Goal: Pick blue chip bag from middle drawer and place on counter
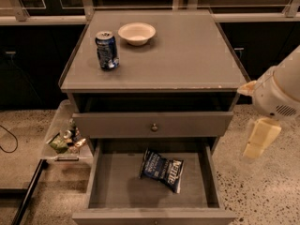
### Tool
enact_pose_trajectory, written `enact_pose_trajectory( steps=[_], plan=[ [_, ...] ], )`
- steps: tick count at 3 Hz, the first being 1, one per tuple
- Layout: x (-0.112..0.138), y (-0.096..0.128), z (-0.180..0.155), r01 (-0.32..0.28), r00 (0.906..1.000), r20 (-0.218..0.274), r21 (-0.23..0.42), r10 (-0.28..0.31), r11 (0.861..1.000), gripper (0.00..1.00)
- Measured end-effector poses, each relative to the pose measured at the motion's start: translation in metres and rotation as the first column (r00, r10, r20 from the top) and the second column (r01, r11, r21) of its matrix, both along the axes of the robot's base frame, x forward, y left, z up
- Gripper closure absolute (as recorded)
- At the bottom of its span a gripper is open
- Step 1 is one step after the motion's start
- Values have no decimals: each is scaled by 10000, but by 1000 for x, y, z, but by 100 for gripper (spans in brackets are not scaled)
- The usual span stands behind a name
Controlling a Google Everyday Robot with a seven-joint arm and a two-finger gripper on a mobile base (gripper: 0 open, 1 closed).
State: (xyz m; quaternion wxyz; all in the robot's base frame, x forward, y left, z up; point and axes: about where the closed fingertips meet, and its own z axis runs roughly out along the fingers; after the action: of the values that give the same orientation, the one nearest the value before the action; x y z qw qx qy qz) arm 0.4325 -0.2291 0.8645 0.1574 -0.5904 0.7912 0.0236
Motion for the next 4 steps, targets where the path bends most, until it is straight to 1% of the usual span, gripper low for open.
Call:
enact_pose_trajectory(
  steps=[1, 2, 3, 4],
  plan=[
    [-1, -10, -60, -259, 9996, 118, 604, 252, 9978, 0],
    [6, -14, -112, -193, 9996, 225, 1193, 168, 9927, 0],
    [19, -21, -106, -361, 9989, 300, 387, 349, 9986, 0],
    [19, -23, -111, -582, 9980, 233, 69, 580, 9983, 0]
  ],
)
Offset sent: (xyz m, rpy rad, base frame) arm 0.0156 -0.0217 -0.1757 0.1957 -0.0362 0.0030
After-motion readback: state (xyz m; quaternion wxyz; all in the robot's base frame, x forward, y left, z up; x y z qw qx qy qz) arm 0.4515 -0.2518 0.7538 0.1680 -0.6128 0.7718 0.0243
